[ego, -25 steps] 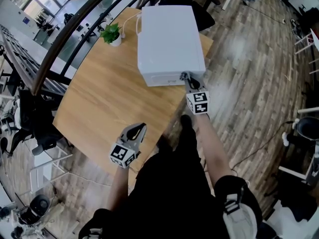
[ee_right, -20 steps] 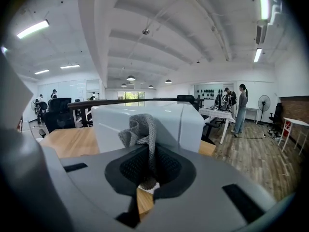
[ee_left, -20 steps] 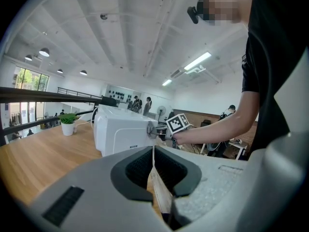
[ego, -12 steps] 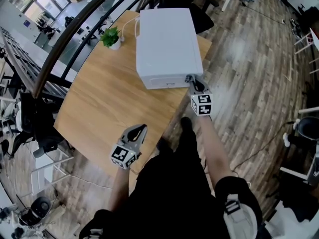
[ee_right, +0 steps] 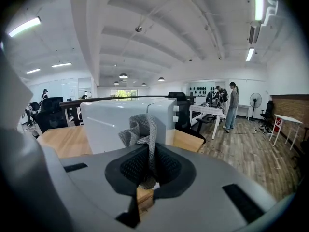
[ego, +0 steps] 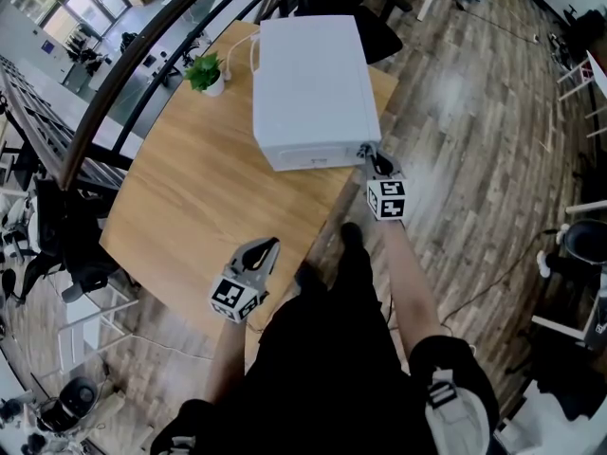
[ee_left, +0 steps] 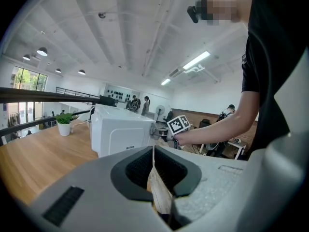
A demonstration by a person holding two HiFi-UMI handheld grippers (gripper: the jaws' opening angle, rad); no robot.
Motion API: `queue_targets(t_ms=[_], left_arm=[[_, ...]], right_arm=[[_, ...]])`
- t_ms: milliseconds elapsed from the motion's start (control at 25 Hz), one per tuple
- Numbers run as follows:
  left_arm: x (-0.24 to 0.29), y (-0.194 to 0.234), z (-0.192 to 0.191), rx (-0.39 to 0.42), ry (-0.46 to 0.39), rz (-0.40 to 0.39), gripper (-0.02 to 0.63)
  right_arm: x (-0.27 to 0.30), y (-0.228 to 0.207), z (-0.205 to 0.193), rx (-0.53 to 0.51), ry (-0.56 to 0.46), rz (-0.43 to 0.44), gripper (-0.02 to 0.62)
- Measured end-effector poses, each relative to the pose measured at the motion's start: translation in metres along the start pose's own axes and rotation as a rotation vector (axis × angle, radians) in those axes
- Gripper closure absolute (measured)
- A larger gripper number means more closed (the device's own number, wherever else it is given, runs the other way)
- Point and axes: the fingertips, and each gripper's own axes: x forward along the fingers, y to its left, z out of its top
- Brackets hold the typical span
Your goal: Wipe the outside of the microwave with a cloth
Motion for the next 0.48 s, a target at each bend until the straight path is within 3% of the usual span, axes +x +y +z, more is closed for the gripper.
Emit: queue_targets(t_ms=[480], left_arm=[[0.0035, -0.0020, 0.0002, -0.003, -0.003, 0.006, 0.595]], right_arm=[[-0.0011, 0.0004, -0.0048, 0.011, 0.008, 0.012, 0.578]])
